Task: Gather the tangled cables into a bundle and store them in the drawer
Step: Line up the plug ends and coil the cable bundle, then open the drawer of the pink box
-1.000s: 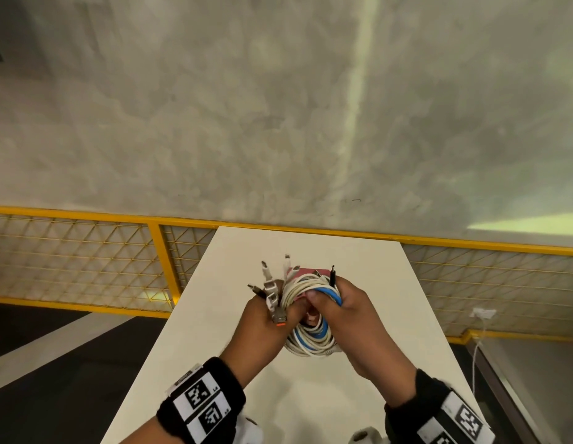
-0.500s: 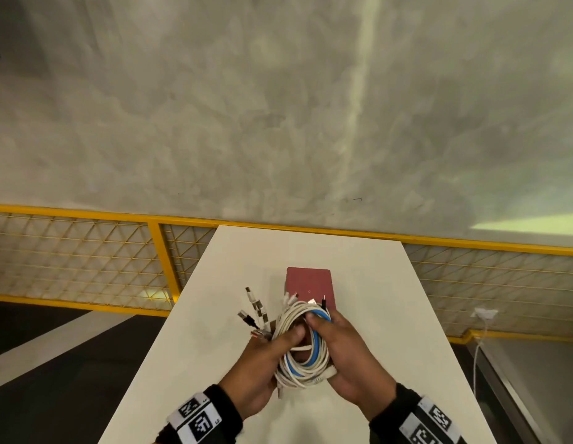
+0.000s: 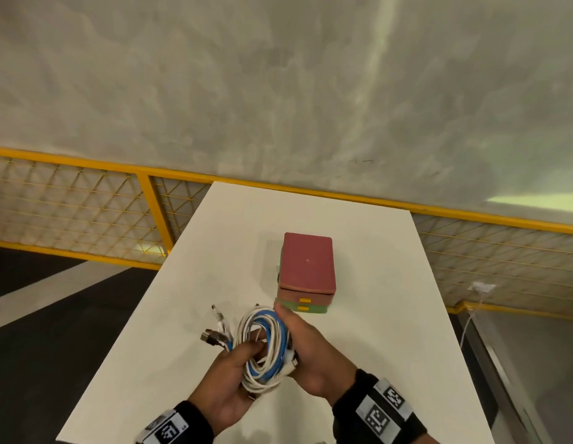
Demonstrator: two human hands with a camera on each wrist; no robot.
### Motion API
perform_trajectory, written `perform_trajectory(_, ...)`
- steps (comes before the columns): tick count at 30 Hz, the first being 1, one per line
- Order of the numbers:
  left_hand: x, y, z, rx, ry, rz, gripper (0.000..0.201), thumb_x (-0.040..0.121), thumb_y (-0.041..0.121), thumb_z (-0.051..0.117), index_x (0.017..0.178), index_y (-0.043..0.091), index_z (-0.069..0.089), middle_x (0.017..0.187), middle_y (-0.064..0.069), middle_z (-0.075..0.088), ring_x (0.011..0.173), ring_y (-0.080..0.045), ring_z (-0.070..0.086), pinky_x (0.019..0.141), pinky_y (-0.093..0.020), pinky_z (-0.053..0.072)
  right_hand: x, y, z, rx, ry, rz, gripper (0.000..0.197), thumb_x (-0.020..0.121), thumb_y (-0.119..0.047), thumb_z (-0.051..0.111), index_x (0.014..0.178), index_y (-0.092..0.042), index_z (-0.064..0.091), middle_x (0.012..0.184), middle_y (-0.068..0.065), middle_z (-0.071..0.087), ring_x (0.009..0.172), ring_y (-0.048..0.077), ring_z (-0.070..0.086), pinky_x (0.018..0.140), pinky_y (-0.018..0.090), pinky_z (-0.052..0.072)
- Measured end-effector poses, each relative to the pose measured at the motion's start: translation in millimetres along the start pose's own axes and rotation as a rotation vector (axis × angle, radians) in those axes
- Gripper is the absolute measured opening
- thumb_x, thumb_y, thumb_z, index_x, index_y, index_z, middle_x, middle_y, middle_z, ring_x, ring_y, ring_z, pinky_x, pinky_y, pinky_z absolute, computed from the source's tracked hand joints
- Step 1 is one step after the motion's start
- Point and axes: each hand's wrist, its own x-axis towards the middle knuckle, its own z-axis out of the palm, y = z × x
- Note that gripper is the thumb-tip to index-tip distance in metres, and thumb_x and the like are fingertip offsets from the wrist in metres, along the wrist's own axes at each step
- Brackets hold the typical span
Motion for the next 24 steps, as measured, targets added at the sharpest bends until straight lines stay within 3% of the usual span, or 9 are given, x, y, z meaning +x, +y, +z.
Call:
perform_trajectory(2, 7, 6, -5, -0.073, 0.025, 0.004, 0.031, 0.088, 0.009, 0.052, 0.107, -0.003, 0.073, 0.107, -0.027, 0.072, 0.081, -0.034, 0.075, 0.062, -0.037, 0.061, 13, -3, -1, 0.116, -0.01, -0.016, 0.059, 0.089, -0.064, 0.047, 0.11, -0.016, 0.074, 0.113, 0.012, 0.072, 0.106, 0.026, 0.067, 0.098, 0.041, 0.05)
perform_trajectory(4, 11, 13, -7, -0.126, 0.037, 0.013, 0.031, 0.088, 0.009, 0.053, 0.108, -0.004, 0.072, 0.107, -0.026, 0.072, 0.082, -0.033, 0.075, 0.062, -0.037, 0.061, 26, -4, -5, 0.256, 0.021, -0.029, 0.066, 0.085, -0.069, 0.05, 0.122, -0.016, 0.067, 0.124, 0.017, 0.067, 0.115, 0.033, 0.064, 0.102, 0.05, 0.048)
perform_trajectory(6, 15, 18, -11, -0.168, 0.046, 0.025, 0.03, 0.085, 0.01, 0.054, 0.102, -0.003, 0.075, 0.1, -0.025, 0.074, 0.077, -0.032, 0.075, 0.059, -0.037, 0.061, 40, -3, -11, 0.372, 0.077, -0.008, 0.081, 0.079, -0.075, 0.055, 0.137, -0.019, 0.052, 0.131, 0.018, 0.062, 0.117, 0.038, 0.062, 0.097, 0.056, 0.048)
perform_trajectory(8, 19, 22, -16, -0.191, 0.08, 0.027, 0.027, 0.082, 0.011, 0.057, 0.096, -0.002, 0.077, 0.096, -0.023, 0.075, 0.074, -0.03, 0.076, 0.059, -0.037, 0.062, 56, 0, -22, 0.397, 0.198, 0.005, 0.074, 0.083, -0.072, 0.051, 0.135, -0.019, 0.051, 0.127, 0.017, 0.063, 0.108, 0.035, 0.064, 0.086, 0.05, 0.052)
perform_trajectory(12, 25, 23, -30, -0.256, 0.138, 0.021, 0.037, 0.078, 0.012, 0.062, 0.112, 0.0, 0.071, 0.11, -0.021, 0.073, 0.084, -0.03, 0.075, 0.076, -0.043, 0.06, 76, 9, -47, 0.365, 0.43, 0.03, 0.047, 0.094, -0.044, 0.055, 0.127, -0.012, 0.053, 0.113, 0.013, 0.065, 0.093, 0.028, 0.062, 0.082, 0.044, 0.047)
perform_trajectory(15, 24, 26, -34, -0.285, 0.108, 0.02, 0.033, 0.079, 0.013, 0.061, 0.107, 0.001, 0.075, 0.113, -0.02, 0.073, 0.087, -0.03, 0.075, 0.082, -0.046, 0.058, 89, 9, -57, 0.319, 0.518, 0.033, 0.038, 0.094, -0.042, 0.057, 0.119, -0.014, 0.057, 0.113, 0.011, 0.067, 0.095, 0.026, 0.064, 0.084, 0.043, 0.046)
perform_trajectory(19, 21, 30, -36, -0.315, 0.082, 0.032, 0.037, 0.083, 0.011, 0.058, 0.116, 0.001, 0.07, 0.12, -0.019, 0.07, 0.103, -0.032, 0.068, 0.107, -0.054, 0.043, 100, 7, -57, 0.289, 0.575, 0.005, 0.028, 0.093, -0.04, 0.057, 0.108, -0.016, 0.061, 0.109, 0.009, 0.069, 0.096, 0.025, 0.064, 0.082, 0.042, 0.046)
perform_trajectory(21, 21, 30, -38, -0.303, 0.126, 0.036, 0.04, 0.079, 0.012, 0.062, 0.117, 0.0, 0.069, 0.116, -0.02, 0.071, 0.099, -0.032, 0.067, 0.099, -0.051, 0.05, 103, 8, -57, 0.264, 0.605, -0.021, 0.025, 0.095, -0.038, 0.055, 0.106, -0.016, 0.061, 0.106, 0.009, 0.069, 0.093, 0.024, 0.065, 0.08, 0.041, 0.045)
perform_trajectory(24, 23, 30, -40, -0.268, 0.173, 0.026, 0.039, 0.078, 0.014, 0.064, 0.114, 0.0, 0.071, 0.106, -0.02, 0.072, 0.083, -0.028, 0.071, 0.068, -0.038, 0.062, 103, 11, -59, 0.273, 0.621, -0.035, 0.021, 0.097, -0.034, 0.052, 0.107, -0.017, 0.06, 0.107, 0.01, 0.069, 0.09, 0.024, 0.064, 0.079, 0.04, 0.044)
